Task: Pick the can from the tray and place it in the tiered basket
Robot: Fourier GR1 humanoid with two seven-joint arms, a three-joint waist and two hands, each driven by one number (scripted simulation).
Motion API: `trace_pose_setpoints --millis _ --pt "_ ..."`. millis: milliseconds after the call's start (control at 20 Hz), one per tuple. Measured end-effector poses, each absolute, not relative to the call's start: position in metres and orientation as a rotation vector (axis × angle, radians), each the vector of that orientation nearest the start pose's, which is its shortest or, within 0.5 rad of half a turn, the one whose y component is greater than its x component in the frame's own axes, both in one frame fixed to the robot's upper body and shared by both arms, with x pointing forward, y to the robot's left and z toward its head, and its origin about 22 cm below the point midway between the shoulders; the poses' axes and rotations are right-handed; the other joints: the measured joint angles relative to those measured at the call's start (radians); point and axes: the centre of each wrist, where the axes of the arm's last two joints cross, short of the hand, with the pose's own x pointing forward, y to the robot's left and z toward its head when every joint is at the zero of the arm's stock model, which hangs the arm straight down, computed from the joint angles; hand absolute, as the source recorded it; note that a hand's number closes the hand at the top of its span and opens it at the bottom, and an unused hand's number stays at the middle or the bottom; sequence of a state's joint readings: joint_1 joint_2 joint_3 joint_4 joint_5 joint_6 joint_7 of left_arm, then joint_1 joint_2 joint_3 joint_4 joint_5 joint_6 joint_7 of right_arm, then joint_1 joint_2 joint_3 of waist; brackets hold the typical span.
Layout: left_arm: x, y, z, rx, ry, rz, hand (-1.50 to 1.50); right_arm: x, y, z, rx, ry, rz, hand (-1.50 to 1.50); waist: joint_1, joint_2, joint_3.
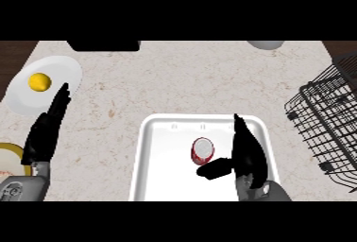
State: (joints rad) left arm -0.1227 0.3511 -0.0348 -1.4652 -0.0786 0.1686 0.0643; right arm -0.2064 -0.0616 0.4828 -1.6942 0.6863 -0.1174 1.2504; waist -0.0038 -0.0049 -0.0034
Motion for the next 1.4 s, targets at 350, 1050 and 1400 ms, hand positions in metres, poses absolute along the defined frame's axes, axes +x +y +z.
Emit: trace_pose_setpoints --millis 350,1050,1400 --pt "0.274 0.298 0.032 0.44 -1.529 -0.232 0.0 0.248 -0.099 0.069 -0.698 -0.816 0.517 -1.5 0.002 0.001 0.0" --pt "0.276 0.299 0.03 0.431 -1.535 -0.239 0.0 0.251 -0.098 0.051 -0.684 -0.735 0.546 -1.5 0.008 0.002 0.002" --pt "0.278 0.297 0.034 0.43 -1.533 -0.232 0.0 0.256 -0.094 0.041 -0.664 -0.701 0.564 -1.5 0.013 0.004 0.002"
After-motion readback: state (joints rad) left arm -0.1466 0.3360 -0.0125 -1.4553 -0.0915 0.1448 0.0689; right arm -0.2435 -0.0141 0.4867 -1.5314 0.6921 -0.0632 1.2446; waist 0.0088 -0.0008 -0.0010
